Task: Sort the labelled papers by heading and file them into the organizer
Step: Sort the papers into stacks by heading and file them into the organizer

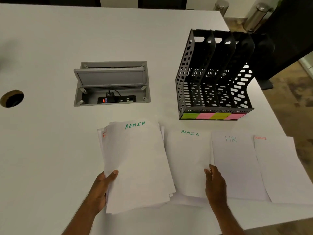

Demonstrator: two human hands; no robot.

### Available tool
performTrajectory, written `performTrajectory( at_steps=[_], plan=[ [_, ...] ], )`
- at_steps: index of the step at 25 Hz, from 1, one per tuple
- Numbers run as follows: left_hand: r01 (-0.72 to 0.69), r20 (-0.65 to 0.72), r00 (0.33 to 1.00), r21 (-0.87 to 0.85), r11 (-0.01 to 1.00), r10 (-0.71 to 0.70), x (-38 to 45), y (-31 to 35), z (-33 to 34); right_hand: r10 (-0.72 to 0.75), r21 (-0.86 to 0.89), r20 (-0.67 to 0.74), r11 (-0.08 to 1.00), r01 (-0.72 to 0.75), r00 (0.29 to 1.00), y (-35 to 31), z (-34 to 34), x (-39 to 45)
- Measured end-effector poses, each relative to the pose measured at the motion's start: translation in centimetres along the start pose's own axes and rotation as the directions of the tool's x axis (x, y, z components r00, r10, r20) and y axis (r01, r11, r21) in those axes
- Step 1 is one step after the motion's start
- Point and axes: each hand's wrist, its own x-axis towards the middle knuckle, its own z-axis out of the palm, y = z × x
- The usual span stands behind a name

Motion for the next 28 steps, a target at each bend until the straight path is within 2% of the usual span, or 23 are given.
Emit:
performTrajectory(
  at_steps=[3,6,7,8,9,11,13,14,20,22,25,28],
  plan=[
    [0.013,0.02,1.0,-0.006,1.0,-0.013,-0.2,0.3,0.0,0.007,-0.051,0.043,0.999,-0.005,0.999,0.1,0.0,-0.8],
    [0.023,0.023,0.999,-0.005,1.0,-0.023,-0.2,0.3,0.5,0.007,-0.167,-0.042,0.986,-0.014,0.999,-1.0,-0.1,-0.9],
    [0.027,0.02,0.999,-0.003,1.0,-0.027,-0.2,0.1,0.7,-0.03,-0.16,-0.081,0.987,0.017,0.996,-1.8,0.0,-1.0],
    [0.033,0.019,0.999,0.002,0.999,-0.033,-0.2,-0.1,1.1,-0.048,-0.066,-0.076,0.997,0.043,0.996,-3.1,0.1,-1.4],
    [0.041,0.02,0.999,0.01,0.999,-0.041,-0.1,-0.4,1.5,-0.02,0.086,-0.016,0.996,0.022,1.0,-4.8,0.4,-1.8],
    [0.053,0.031,0.998,0.028,0.998,-0.054,-0.1,-0.9,2.6,0.059,0.283,0.227,0.951,-0.124,0.972,-7.7,1.6,-2.5],
    [0.064,0.049,0.997,0.04,0.997,-0.066,-0.2,-1.3,3.4,0.11,0.296,0.373,0.927,-0.23,0.921,-8.9,2.9,-2.9],
    [0.075,0.06,0.995,0.04,0.996,-0.077,-0.3,-1.3,3.7,0.115,0.294,0.374,0.927,-0.235,0.92,-9.0,3.3,-2.9],
    [0.099,0.059,0.993,-0.014,0.995,-0.098,-0.5,-1.1,4.4,0.076,0.309,0.241,0.939,-0.15,0.968,-7.2,2.7,-2.2],
    [0.097,0.038,0.995,-0.033,0.995,-0.096,-0.5,-1.0,4.5,0.074,0.292,0.132,0.95,-0.11,0.988,-6.5,1.8,-1.8],
    [0.091,0.002,0.996,-0.034,0.995,-0.091,-0.3,-0.6,3.9,0.078,0.138,-0.02,0.988,-0.075,0.997,-4.0,0.1,-0.8],
    [0.09,-0.014,0.996,-0.038,0.995,-0.091,-0.3,-0.2,2.9,0.048,-0.018,-0.077,0.999,-0.049,0.996,-0.8,-0.6,-0.3]
  ],
)
